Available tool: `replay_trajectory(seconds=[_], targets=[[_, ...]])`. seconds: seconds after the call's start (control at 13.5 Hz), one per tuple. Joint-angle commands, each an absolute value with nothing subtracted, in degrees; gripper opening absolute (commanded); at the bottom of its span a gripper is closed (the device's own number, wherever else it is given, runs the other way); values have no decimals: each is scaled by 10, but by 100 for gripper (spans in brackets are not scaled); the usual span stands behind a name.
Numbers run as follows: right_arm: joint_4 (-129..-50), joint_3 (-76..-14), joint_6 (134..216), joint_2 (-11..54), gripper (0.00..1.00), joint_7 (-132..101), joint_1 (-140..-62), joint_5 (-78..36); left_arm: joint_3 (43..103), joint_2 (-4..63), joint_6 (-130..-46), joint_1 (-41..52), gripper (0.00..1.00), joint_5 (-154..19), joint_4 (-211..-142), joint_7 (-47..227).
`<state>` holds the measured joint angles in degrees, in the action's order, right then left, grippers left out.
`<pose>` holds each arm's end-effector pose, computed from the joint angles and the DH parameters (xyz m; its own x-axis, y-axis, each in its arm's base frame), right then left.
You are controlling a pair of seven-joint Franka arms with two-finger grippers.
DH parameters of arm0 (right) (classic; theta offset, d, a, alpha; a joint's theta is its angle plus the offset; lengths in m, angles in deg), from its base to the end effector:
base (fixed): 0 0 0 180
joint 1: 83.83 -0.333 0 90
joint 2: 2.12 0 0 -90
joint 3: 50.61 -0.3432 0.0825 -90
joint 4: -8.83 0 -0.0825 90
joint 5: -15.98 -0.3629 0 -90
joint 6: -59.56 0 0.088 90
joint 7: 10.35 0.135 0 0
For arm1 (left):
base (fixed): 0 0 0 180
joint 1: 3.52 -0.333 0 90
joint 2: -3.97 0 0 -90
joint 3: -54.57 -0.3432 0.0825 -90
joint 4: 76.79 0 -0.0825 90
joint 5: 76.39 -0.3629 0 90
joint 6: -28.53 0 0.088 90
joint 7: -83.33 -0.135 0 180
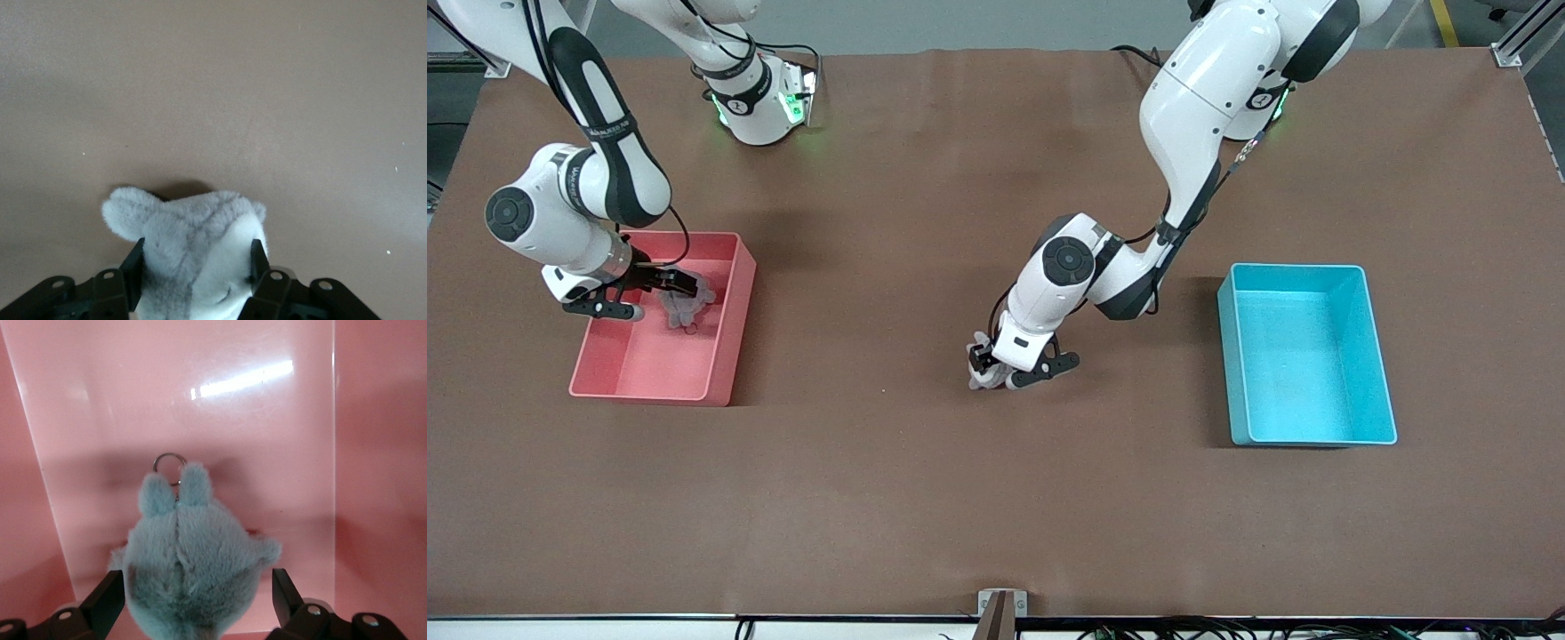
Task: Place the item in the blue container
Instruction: 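Lift the toy with the left gripper while the right gripper grasps the second toy, then lower the toy into the blue box and open the left gripper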
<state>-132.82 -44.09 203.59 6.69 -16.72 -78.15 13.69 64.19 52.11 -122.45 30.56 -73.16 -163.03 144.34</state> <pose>0.4467 -0.0973 0.2409 0.9850 -0.1330 -0.1098 -0.1354 -0.9907 -0.0146 0.5614 -0.4999 0.2077 0.9130 0.4079 -0.0067 0.3875 -0.8618 0.3273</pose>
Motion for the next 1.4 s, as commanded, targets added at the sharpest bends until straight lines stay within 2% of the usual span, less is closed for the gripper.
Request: replay_trajectory(seconds=[0.0, 0.07, 0.3, 0.52, 0.59, 0.81, 0.89, 1.03, 1.33], targets=[[-1347, -451, 2043, 51, 98, -167, -772, 127, 640, 527, -1228, 312, 36, -724, -1620, 1451], [-1346, -451, 2043, 51, 97, -167, -772, 127, 640, 523, -1228, 311, 31, -724, -1620, 1450], [-1346, -451, 2043, 53, 96, -167, -772, 124, 640, 502, -1226, 302, 29, -731, -1624, 1449], [-1346, -451, 2041, 53, 77, -167, -773, 125, 641, 436, -1163, 280, 29, -729, -1644, 1444], [-1346, -451, 2040, 53, 65, -167, -773, 124, 642, 405, -1135, 265, 29, -730, -1664, 1440], [-1346, -451, 2038, 53, 18, -166, -774, 124, 642, 324, -1091, 213, 29, -731, -1734, 1363], [-1346, -451, 2038, 53, 7, -164, -774, 124, 642, 298, -1080, 197, 29, -731, -1760, 1331], [-1345, -451, 2038, 53, 1, -164, -774, 125, 642, 245, -1040, 157, 29, -731, -1808, 1258], [-1343, -451, 2037, 53, 0, -164, -776, 124, 642, 161, -958, 42, 29, -731, -1875, 1017]])
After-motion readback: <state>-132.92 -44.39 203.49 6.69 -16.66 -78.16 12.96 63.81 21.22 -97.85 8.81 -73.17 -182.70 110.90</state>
